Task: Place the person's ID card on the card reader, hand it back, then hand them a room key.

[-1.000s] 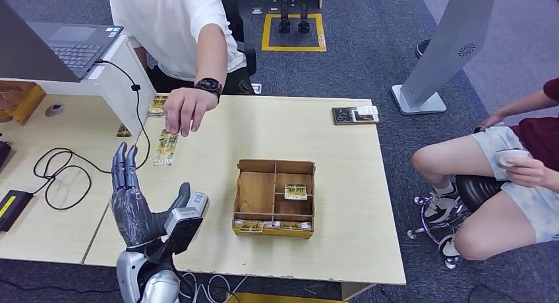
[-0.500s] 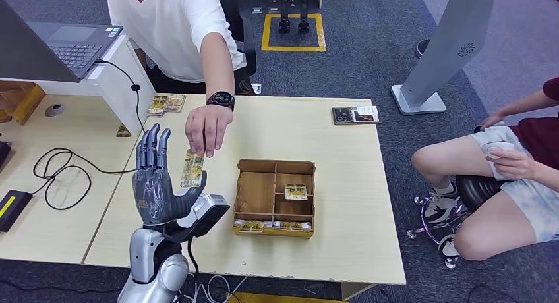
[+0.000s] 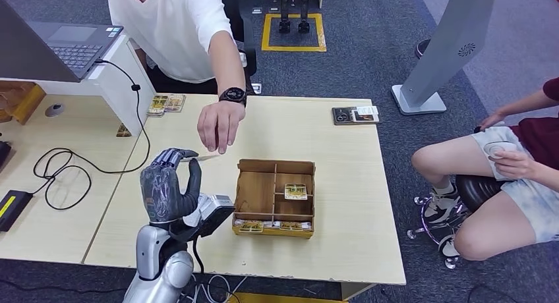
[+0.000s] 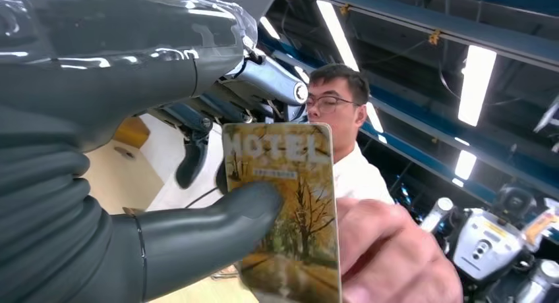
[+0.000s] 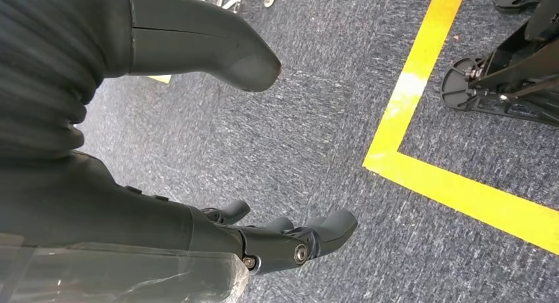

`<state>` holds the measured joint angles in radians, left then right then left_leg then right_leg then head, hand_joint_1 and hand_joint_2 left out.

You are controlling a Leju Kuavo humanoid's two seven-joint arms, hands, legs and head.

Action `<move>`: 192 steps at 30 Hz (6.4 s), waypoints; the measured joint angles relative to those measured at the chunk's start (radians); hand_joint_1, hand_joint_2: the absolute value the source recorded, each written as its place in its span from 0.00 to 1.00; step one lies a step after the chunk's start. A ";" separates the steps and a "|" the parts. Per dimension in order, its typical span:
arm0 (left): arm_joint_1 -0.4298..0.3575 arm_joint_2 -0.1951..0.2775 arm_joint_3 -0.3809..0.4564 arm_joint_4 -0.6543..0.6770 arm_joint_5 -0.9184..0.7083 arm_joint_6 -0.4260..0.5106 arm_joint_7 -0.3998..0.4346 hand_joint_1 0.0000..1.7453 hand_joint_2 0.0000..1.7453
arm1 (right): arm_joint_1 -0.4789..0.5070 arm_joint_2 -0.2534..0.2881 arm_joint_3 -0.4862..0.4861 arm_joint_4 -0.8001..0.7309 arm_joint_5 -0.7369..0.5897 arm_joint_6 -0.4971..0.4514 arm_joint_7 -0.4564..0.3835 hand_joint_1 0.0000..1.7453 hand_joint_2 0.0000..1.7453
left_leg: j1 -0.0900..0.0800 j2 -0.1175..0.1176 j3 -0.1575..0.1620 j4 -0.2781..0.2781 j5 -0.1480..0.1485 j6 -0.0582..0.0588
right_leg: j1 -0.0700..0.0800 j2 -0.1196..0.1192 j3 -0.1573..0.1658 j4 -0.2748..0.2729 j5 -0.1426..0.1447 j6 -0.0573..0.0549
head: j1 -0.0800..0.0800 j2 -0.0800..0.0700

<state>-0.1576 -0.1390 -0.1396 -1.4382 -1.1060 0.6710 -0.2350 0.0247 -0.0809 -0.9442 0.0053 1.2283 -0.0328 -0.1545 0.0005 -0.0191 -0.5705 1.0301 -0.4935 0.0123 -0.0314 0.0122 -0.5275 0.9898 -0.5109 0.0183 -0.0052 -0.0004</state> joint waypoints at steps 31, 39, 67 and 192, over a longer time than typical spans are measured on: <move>-0.062 0.148 -0.204 0.097 0.720 -0.141 0.232 1.00 1.00 | 0.000 0.000 0.001 0.000 -0.036 -0.023 0.016 0.00 1.00 | 0.000 0.000 0.000 0.000 0.000 0.000 | 0.000 0.001 0.000 0.000 0.000 0.000 | 0.000 0.000; -0.099 0.228 -0.281 0.153 0.555 -0.148 0.343 1.00 1.00 | -0.007 -0.001 0.001 0.000 -0.056 -0.030 -0.003 0.00 1.00 | 0.000 0.000 0.000 0.000 0.000 0.000 | 0.000 0.001 0.000 0.000 0.000 0.000 | 0.000 0.000; -0.100 0.261 -0.314 0.264 0.087 -0.250 0.539 1.00 1.00 | -0.024 -0.001 0.042 0.000 -0.056 -0.031 0.011 0.00 1.00 | 0.000 0.000 0.000 0.000 0.000 0.000 | 0.000 0.001 0.000 0.000 0.000 0.000 | 0.000 0.000; -0.356 0.087 -0.266 0.395 0.250 0.000 0.272 0.00 1.00 | -0.047 -0.001 0.118 0.000 0.004 -0.057 0.021 0.00 1.00 | 0.000 0.000 0.001 0.001 0.001 0.000 | 0.000 0.000 0.003 0.000 0.000 0.000 | 0.000 0.000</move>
<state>-0.5140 -0.0519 -0.4061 -1.0435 -0.8560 0.6710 0.0375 -0.0218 -0.0816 -0.8264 0.0053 1.2325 -0.0896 -0.1332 0.0004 -0.0192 -0.5697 1.0308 -0.4930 0.0126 -0.0314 0.0125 -0.5249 0.9901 -0.5106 0.0184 -0.0053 -0.0004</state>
